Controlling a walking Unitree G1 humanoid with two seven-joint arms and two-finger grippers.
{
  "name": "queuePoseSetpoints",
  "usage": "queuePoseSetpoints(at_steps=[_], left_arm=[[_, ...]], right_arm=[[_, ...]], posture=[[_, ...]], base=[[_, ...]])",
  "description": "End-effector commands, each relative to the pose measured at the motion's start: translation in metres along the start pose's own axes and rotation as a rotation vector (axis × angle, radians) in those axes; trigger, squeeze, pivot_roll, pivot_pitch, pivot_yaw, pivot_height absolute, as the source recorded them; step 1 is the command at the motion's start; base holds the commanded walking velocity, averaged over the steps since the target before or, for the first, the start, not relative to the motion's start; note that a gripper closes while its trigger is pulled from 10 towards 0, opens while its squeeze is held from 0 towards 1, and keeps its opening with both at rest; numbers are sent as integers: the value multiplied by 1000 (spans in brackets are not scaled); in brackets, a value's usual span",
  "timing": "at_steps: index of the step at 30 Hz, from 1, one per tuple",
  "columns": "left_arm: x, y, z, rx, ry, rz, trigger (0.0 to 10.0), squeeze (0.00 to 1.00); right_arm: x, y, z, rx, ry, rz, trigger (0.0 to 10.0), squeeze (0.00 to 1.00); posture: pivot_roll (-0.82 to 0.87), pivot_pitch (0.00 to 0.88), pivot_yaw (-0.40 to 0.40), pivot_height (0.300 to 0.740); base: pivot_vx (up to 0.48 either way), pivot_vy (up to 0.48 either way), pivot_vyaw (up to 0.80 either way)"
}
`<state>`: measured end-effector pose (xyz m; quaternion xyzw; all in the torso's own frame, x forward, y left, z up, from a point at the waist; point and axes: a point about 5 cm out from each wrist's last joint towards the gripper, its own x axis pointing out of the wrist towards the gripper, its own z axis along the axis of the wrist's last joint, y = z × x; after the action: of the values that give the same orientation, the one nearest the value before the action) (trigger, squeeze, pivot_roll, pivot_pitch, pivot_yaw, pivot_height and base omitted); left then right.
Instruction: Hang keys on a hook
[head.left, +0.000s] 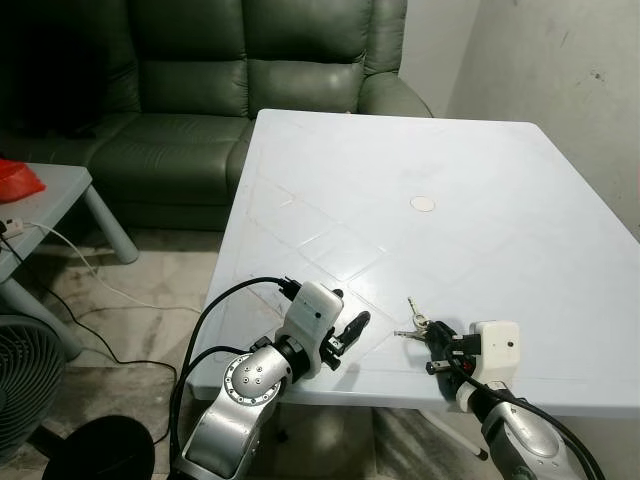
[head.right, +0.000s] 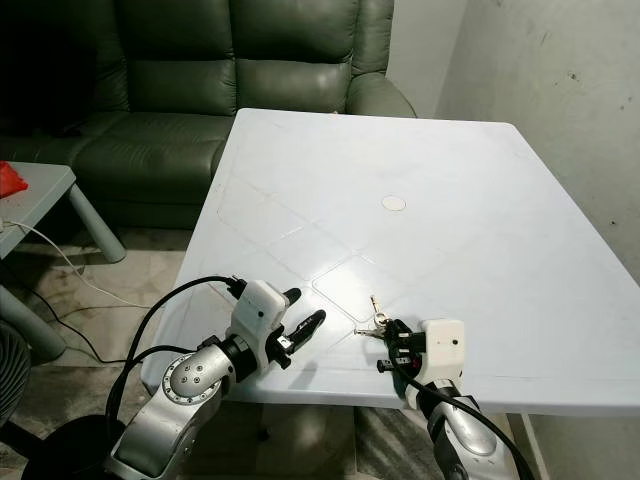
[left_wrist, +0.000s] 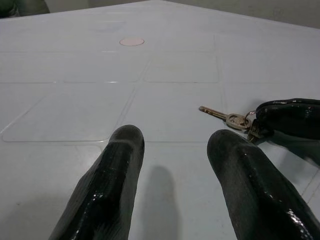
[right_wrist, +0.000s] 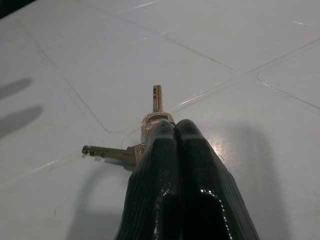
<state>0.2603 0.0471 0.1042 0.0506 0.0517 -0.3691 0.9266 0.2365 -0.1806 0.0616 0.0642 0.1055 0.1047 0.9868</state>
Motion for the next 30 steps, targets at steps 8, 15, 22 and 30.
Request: queuePoseSetpoints(at_steps=[8,15,22,30], left_arm=[[3,12,12,15,-51,84,10000,0],[4,43,30,-94,-151,246,10000,0],[-6,87,41,-107,-191,420,10000,0],[-21,123,53,-46,-234,554,10000,0]], right_arm=[[5,-3,38,127,-227,-45,0,0],[12,-5,68,100,-386,-70,0,0],[21,-5,95,49,-465,-115,0,0],[35,9,113,-63,-509,-63,10000,0]], posture=[[-136,26,-19,740],[-133,6,-21,740],[-124,0,-28,740],[-106,0,-46,740]], base=[[0,0,0],[0,0,0],[0,0,0],[0,0,0]])
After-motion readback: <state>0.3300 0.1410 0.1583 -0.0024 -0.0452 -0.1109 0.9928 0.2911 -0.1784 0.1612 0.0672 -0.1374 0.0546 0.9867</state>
